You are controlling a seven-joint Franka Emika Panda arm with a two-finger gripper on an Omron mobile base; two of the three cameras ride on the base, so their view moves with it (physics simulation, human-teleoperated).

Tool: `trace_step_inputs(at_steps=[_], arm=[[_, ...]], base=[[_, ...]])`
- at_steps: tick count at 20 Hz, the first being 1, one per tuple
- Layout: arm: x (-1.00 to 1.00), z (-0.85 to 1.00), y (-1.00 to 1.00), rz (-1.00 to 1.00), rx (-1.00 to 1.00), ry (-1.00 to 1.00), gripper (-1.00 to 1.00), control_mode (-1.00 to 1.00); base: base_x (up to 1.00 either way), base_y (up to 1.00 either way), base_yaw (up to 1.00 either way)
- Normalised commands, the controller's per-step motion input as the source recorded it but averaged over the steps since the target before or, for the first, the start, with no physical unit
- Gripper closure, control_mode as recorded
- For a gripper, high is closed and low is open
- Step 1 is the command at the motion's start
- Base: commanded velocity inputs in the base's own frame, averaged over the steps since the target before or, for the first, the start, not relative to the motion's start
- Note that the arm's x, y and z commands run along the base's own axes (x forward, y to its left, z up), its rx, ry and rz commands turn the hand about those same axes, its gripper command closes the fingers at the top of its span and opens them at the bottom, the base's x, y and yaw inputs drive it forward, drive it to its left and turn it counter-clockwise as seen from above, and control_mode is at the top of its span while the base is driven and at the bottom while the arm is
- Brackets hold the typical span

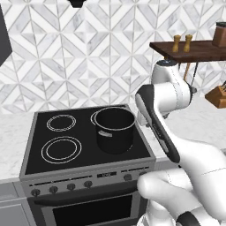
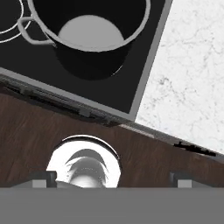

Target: Turn off the front right burner of the stove.

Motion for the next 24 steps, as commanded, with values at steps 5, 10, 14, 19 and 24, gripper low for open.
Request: trace_step_inputs(at_steps=[5,10,14,19,24], arm=[[-0.77,-0.42,0.93,0.34,-0.21,0.04,-1.00,-1.00],[-0.72,-0.72,1.00,0.40,-0.59,0.06,-1.00,-1.00],[-0.71,-0.83,1.00,0.41,-0.68,0.06,-1.00,-1.00],[-0.52,-0.82,0.98,0.37,-0.71,0.06,-1.00,-1.00],[-0.01,-0.55,0.59,0.27,-0.65,0.00,-1.00,-1.00]], base=[[0.00,0.00,0.00],[0.00,0.00,0.00],[0.00,0.00,0.00],[0.00,0.00,0.00],[0.00,0.00,0.00]])
